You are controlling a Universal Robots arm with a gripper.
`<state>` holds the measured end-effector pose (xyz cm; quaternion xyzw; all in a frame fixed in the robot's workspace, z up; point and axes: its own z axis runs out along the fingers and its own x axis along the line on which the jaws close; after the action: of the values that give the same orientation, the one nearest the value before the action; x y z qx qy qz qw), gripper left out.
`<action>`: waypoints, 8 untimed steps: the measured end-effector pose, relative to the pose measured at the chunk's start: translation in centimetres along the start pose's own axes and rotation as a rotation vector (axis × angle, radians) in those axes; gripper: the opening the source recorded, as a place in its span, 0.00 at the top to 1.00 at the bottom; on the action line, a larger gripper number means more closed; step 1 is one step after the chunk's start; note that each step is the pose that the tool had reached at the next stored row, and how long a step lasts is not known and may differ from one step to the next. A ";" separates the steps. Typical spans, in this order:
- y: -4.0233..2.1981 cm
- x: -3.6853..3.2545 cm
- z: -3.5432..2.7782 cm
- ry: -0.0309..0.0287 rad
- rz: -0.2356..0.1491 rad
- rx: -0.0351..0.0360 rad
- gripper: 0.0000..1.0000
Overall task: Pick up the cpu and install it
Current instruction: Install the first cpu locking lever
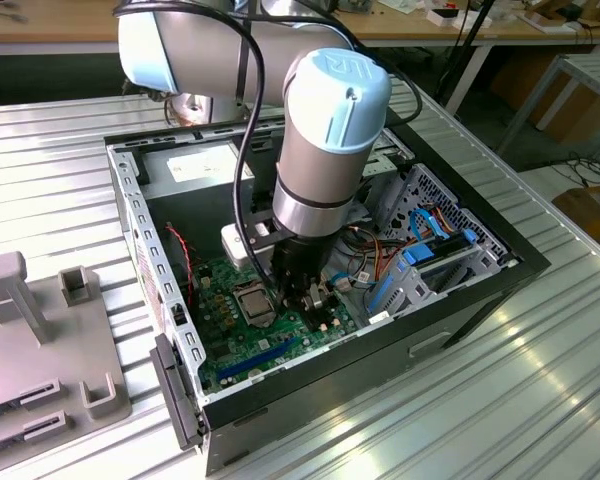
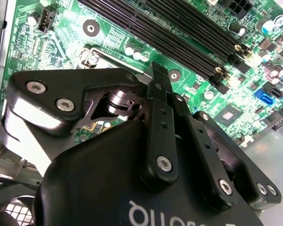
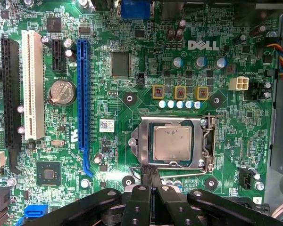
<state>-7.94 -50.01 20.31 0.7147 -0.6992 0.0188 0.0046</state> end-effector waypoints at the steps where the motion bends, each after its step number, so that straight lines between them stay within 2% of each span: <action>1: -0.02 0.00 0.02 0.0000 -0.001 0.0000 0.89; 8: -0.23 0.00 0.14 -0.0002 -0.009 0.0003 0.89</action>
<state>-7.70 -50.01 20.18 0.7178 -0.6960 0.0188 0.0045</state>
